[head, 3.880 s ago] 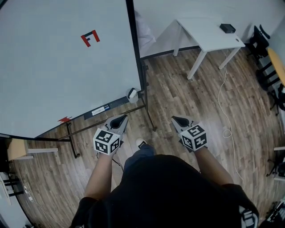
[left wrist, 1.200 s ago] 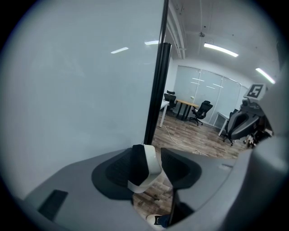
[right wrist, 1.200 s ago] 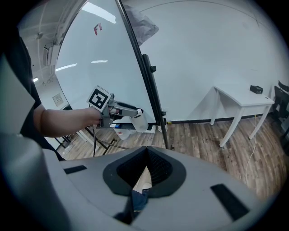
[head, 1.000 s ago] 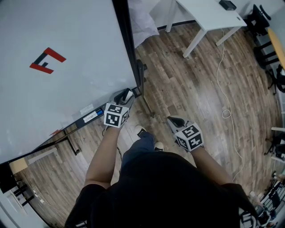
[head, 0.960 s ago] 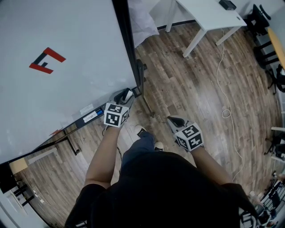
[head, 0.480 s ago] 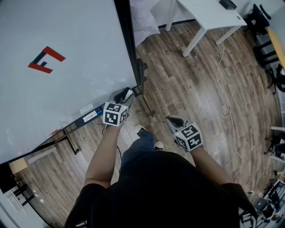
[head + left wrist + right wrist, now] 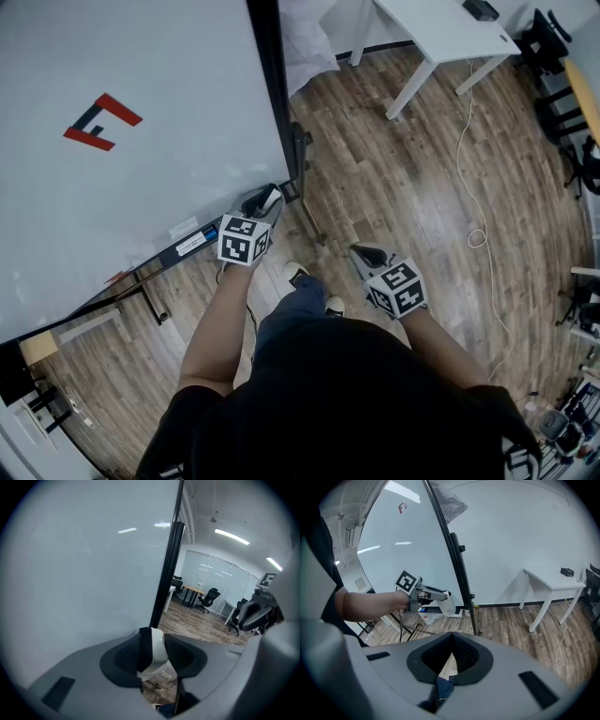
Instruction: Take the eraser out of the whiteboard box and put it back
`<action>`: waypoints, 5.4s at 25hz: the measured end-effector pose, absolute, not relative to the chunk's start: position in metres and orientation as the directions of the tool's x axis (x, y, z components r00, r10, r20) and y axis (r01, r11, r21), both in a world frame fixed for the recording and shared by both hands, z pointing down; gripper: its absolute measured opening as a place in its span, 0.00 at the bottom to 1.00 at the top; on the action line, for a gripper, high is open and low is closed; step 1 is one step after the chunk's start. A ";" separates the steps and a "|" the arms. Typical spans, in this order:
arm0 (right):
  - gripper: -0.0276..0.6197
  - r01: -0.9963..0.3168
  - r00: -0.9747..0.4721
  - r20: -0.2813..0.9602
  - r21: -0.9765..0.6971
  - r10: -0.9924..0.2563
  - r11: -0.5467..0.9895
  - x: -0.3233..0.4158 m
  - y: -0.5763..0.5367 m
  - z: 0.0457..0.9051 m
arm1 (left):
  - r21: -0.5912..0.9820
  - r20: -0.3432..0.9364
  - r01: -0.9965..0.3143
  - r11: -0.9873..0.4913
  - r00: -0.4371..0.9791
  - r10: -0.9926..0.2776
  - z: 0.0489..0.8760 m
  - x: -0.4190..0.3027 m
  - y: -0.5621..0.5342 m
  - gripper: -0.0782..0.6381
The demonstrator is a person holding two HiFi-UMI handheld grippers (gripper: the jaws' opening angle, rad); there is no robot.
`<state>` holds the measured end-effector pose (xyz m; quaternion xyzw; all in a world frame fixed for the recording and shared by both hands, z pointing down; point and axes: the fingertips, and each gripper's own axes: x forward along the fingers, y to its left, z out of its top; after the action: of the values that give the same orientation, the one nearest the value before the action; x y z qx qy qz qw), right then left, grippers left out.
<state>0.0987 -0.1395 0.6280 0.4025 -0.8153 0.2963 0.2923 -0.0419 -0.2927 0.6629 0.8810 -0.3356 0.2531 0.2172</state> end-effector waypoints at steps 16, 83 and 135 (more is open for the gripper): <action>0.04 -0.822 -0.510 0.706 -0.231 -0.491 0.520 0.090 -0.127 0.619 | 0.199 0.553 -0.706 -0.680 0.654 -0.517 0.641 -0.049 -0.291 0.33; 0.04 -0.765 -0.550 0.629 -0.115 -0.549 0.634 0.099 -0.032 0.544 | 0.101 0.453 -0.808 -0.580 0.557 -0.696 0.552 -0.126 -0.113 0.32; 0.04 -0.754 -0.574 0.636 -0.163 -0.517 0.636 0.109 -0.047 0.567 | 0.120 0.461 -0.820 -0.560 0.545 -0.700 0.553 -0.125 -0.128 0.32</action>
<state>0.1091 -0.0466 0.5671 0.3689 -0.8609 0.2138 0.2775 -0.1245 -0.1278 0.5529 0.8637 -0.4400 0.1837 0.1632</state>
